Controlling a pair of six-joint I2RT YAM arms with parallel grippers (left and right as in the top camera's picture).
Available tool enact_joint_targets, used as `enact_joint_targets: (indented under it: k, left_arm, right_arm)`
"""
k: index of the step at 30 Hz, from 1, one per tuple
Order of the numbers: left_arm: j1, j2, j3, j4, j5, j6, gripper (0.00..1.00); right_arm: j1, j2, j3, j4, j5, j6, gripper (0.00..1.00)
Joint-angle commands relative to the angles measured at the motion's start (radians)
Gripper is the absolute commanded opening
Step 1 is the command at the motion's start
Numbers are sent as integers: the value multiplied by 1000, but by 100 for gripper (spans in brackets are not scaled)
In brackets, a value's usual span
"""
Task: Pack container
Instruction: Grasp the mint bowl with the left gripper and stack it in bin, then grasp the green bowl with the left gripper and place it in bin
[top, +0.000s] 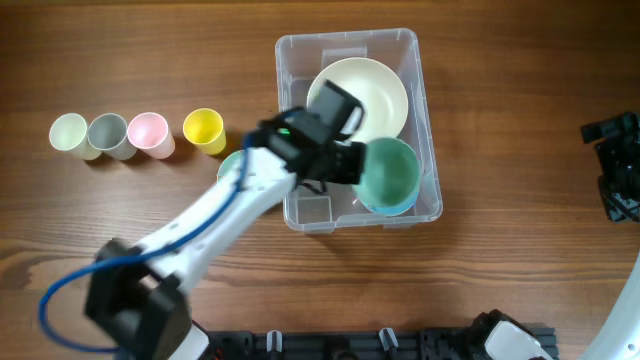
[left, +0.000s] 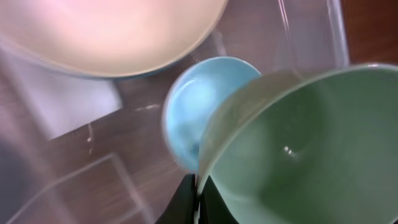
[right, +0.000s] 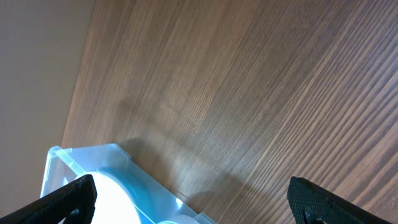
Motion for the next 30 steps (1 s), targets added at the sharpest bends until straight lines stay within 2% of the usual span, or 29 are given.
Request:
enact_joint_targets:
  k: [1, 2, 4, 5, 6, 8, 12, 15, 18, 20, 23, 26, 28, 30]
  left_arm:
    - [-24, 77, 3, 17, -16, -64, 4]
    - [-24, 100, 3, 16, -16, -69, 4]
    - [-24, 112, 3, 13, -16, -68, 23]
    - [-21, 111, 8, 13, -16, -69, 41]
    - [-13, 103, 27, -8, -16, -69, 46]
    - [12, 86, 95, -84, -17, -76, 49]
    - [109, 0, 344, -409, -80, -76, 56]
    - [238, -101, 370, -628, -151, -80, 64]
    - [372, -115, 363, -778, -241, -80, 68]
    - [457, -115, 314, -769, -242, -76, 71]
    - [550, -114, 163, -669, -196, -76, 72]
    - [596, -114, -53, -501, -116, -76, 69]
    - [611, -114, -245, -306, -66, -85, 66]
    - [610, -114, -324, -192, -41, -85, 63]
  right_arm:
    - [-3, 3, 3, 5, -8, 7, 100]
    - [-3, 3, 3, 5, -9, 7, 100]
    - [-3, 3, 3, 5, -8, 7, 100]
    - [-3, 3, 3, 5, -9, 7, 100]
    - [-3, 3, 3, 5, -9, 7, 100]
    - [-3, 3, 3, 5, -9, 7, 100]
    - [-3, 3, 3, 5, -9, 7, 100]
    - [-3, 3, 3, 5, -9, 7, 100]
    - [-3, 3, 3, 5, -9, 7, 100]
    - [-3, 3, 3, 5, -9, 7, 100]
    - [-3, 3, 3, 5, -9, 7, 100]
    - [-3, 3, 3, 6, -9, 7, 100]
    - [-3, 3, 3, 8, -9, 7, 100]
    - [-3, 3, 3, 8, -9, 7, 100]
